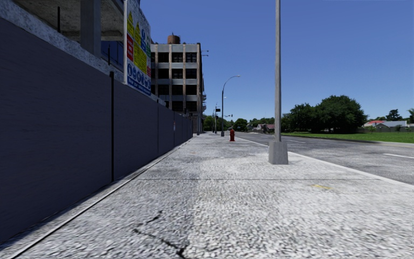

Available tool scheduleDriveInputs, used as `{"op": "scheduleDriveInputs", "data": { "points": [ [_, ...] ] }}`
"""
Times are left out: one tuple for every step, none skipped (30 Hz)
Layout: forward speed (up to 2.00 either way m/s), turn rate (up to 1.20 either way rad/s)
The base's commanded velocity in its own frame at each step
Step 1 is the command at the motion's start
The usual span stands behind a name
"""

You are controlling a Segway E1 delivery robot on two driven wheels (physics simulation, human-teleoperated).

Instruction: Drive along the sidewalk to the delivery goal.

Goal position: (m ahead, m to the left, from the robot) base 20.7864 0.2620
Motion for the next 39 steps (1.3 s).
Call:
{"op": "scheduleDriveInputs", "data": {
  "points": [
    [1.99, 0.0],
    [1.99, 0.0],
    [1.99, 0.0],
    [1.99, 0.0],
    [2.0, 0.0],
    [2.0, 0.0],
    [2.0, 0.0],
    [2.0, 0.0],
    [2.0, 0.0],
    [2.0, 0.0],
    [2.0, 0.0],
    [2.0, 0.0],
    [2.0, 0.0],
    [2.0, 0.0],
    [2.0, 0.0],
    [2.0, 0.0],
    [2.0, 0.0],
    [2.0, 0.0],
    [2.0, 0.0],
    [2.0, 0.0],
    [2.0, 0.0],
    [2.0, 0.0],
    [2.0, 0.0],
    [2.0, 0.0],
    [2.0, 0.0],
    [2.0, 0.0],
    [2.0, 0.0],
    [2.0, 0.0],
    [2.0, 0.0],
    [2.0, 0.0],
    [2.0, 0.0],
    [2.0, 0.0],
    [2.0, 0.0],
    [2.0, 0.0],
    [2.0, 0.0],
    [2.0, 0.0],
    [2.0, 0.0],
    [2.0, 0.0],
    [2.0, 0.0]
  ]
}}
